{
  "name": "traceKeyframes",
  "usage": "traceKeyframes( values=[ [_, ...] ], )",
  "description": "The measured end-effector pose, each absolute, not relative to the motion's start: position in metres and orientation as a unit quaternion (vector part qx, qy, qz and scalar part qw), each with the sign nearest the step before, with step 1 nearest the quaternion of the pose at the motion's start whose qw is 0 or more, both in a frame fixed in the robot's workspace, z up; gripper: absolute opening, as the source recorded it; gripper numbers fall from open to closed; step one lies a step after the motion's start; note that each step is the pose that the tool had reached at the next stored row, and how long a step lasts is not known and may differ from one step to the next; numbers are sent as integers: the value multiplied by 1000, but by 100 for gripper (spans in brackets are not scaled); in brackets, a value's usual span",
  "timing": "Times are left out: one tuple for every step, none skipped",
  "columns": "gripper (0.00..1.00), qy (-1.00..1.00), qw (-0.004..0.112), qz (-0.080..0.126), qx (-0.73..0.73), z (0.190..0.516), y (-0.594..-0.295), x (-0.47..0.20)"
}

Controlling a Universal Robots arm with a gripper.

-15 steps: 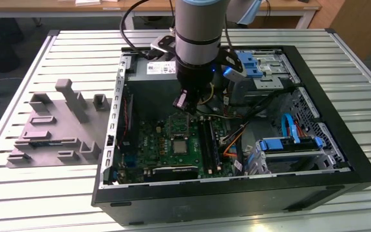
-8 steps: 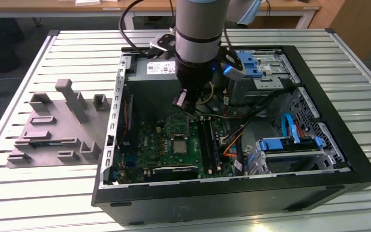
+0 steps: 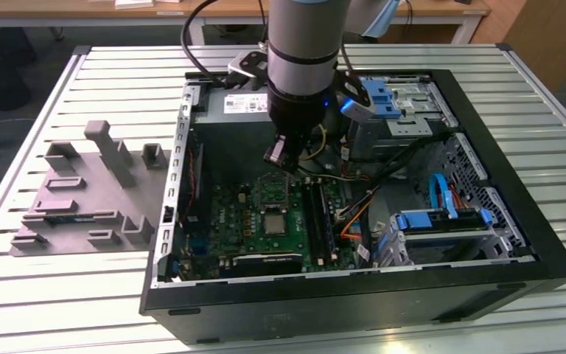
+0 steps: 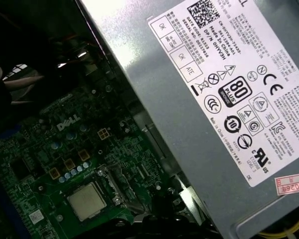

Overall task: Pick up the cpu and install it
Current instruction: 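Close the cpu cover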

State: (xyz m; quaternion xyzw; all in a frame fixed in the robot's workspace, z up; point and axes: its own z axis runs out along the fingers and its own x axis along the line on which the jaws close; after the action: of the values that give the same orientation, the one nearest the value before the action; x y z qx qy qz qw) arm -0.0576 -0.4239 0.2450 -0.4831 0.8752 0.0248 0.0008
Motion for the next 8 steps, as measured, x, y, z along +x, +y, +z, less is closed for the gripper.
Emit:
traceKeyframes(
  values=[
    [11, 875, 1, 25, -483, 245, -424, -58],
    [11, 875, 1, 25, -483, 245, -424, -58],
    [11, 875, 1, 25, -483, 245, -424, -58],
    [11, 875, 1, 25, -483, 245, -424, -58],
    [11, 875, 1, 25, -483, 246, -424, -58],
    [11, 875, 1, 25, -483, 246, -424, -58],
    [11, 875, 1, 25, -483, 246, -424, -58],
    [11, 875, 1, 25, -483, 246, -424, -58]
  ],
)
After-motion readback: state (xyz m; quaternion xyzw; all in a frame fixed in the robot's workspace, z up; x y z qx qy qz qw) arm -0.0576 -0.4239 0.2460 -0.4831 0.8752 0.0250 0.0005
